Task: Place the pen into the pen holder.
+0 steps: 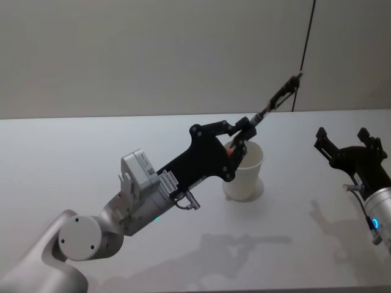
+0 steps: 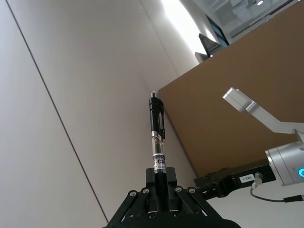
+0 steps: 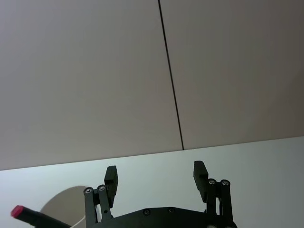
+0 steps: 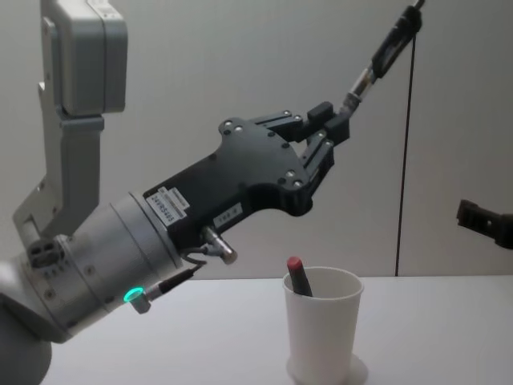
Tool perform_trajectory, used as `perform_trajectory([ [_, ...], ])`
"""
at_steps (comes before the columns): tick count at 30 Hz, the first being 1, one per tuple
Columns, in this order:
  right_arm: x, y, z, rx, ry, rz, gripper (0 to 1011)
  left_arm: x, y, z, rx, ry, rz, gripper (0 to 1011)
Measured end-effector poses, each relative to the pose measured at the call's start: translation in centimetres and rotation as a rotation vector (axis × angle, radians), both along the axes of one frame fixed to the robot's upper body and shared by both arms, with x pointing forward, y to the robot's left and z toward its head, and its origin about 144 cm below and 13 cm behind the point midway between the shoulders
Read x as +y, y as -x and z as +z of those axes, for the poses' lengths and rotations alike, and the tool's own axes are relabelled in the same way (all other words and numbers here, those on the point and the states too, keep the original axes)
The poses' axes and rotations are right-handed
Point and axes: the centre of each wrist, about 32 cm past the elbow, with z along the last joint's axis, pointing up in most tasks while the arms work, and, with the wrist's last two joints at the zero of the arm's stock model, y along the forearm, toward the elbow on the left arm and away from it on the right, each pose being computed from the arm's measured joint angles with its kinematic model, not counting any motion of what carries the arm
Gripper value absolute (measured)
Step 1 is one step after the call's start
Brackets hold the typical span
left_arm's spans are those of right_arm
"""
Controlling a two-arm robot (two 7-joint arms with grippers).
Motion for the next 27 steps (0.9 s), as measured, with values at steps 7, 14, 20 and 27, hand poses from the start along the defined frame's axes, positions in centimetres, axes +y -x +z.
perform_trajectory([
  [7, -0.6, 0.6, 0.7, -0.022, -0.018, 0.069, 1001, -0.2, -0.3, -0.2, -0.012, -0.003, -0.031, 137],
  [14, -1.3, 1.4, 1.4, -0.053, -0.040, 0.154, 1001, -0.3, -0.5, -0.3, -0.020, -0.006, -0.049, 137],
  [20, -2.2, 2.2, 1.9, -0.077, -0.056, 0.224, 1001, -0.3, -0.6, -0.4, -0.022, -0.007, -0.056, 137],
  [27, -3.4, 3.0, 2.5, -0.108, -0.075, 0.302, 1001, -0.4, -0.7, -0.4, -0.025, -0.008, -0.062, 136],
])
